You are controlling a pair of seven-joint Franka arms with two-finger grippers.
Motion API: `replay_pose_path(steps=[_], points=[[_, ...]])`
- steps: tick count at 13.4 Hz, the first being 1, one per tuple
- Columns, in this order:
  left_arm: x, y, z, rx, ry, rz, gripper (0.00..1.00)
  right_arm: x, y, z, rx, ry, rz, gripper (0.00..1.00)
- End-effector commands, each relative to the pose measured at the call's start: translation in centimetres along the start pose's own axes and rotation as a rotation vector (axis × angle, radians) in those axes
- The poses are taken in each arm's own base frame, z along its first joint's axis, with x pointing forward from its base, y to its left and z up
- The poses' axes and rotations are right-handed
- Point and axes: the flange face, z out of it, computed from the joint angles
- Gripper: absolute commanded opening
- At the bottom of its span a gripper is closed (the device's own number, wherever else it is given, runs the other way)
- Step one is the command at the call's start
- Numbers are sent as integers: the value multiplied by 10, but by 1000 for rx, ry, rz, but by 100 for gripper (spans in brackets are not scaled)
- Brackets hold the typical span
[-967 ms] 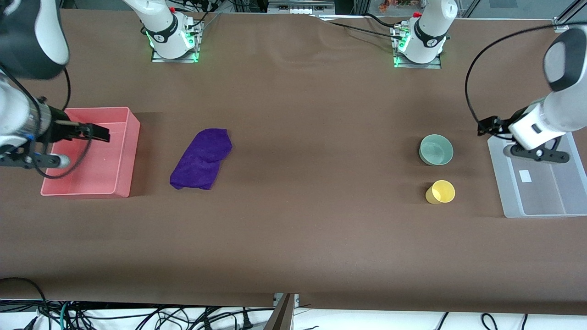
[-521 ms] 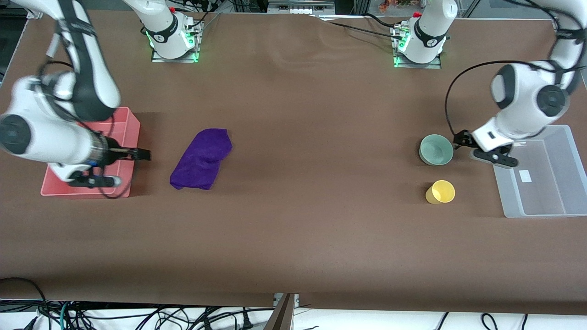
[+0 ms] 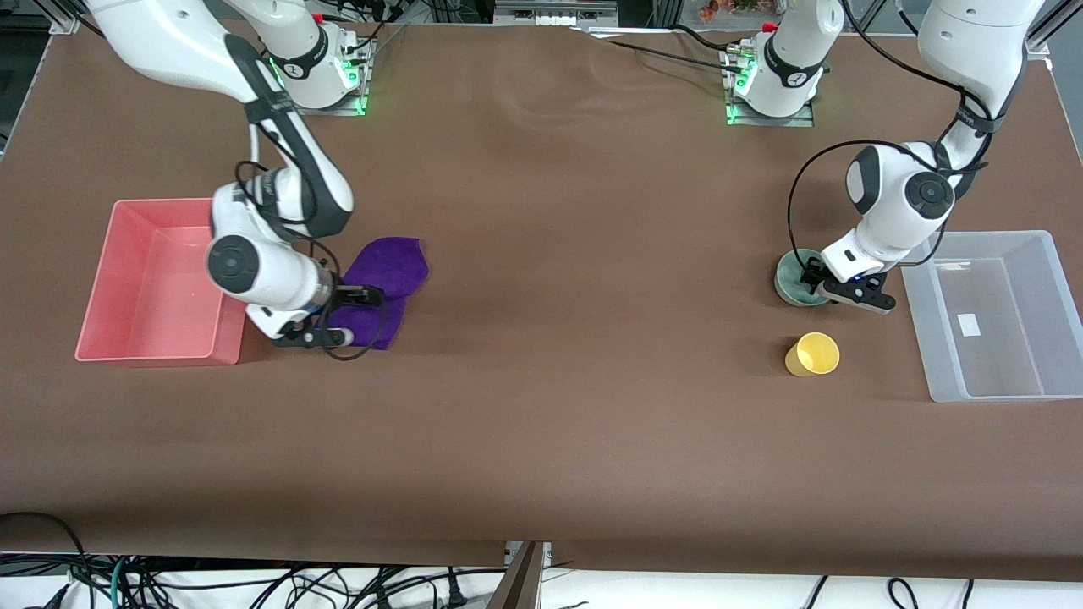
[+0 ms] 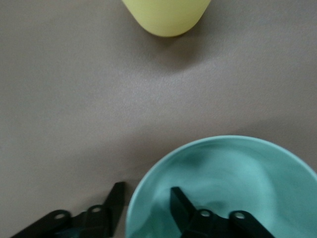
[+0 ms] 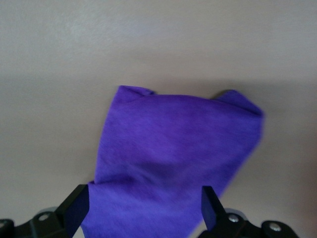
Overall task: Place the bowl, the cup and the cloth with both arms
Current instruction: 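Grasp the purple cloth with the right gripper while the left gripper lifts the bowl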
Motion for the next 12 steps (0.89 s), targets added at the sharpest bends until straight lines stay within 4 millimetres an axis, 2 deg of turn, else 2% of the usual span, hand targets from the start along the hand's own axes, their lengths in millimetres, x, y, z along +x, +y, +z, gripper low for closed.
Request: replay_pose_path(steps=[1, 3, 4, 5, 6, 7, 8, 10, 12], points=[[6, -4, -8, 13, 13, 28, 0, -1, 4, 30, -36, 45, -35, 100], [9, -5, -19, 9, 0, 24, 0, -3, 5, 44, -32, 62, -41, 100], [15, -10, -33, 9, -7, 20, 0, -4, 5, 49, -29, 69, -41, 98], [19, -12, -43, 0, -36, 17, 0, -4, 7, 55, -29, 65, -38, 73], [30, -18, -59, -5, -54, 15, 0, -5, 8, 57, -28, 60, -35, 36], [39, -25, -73, -14, -87, 13, 0, -5, 8, 56, -29, 57, -35, 7], [53, -33, -95, -21, -117, 8, 0, -3, 8, 53, -28, 63, -38, 0], [73, -63, -136, -40, -176, 5, 0, -2, 8, 43, -29, 72, -43, 0], [82, -104, -172, -45, -179, 58, 0, 5, 10, 12, -38, 65, -44, 0]])
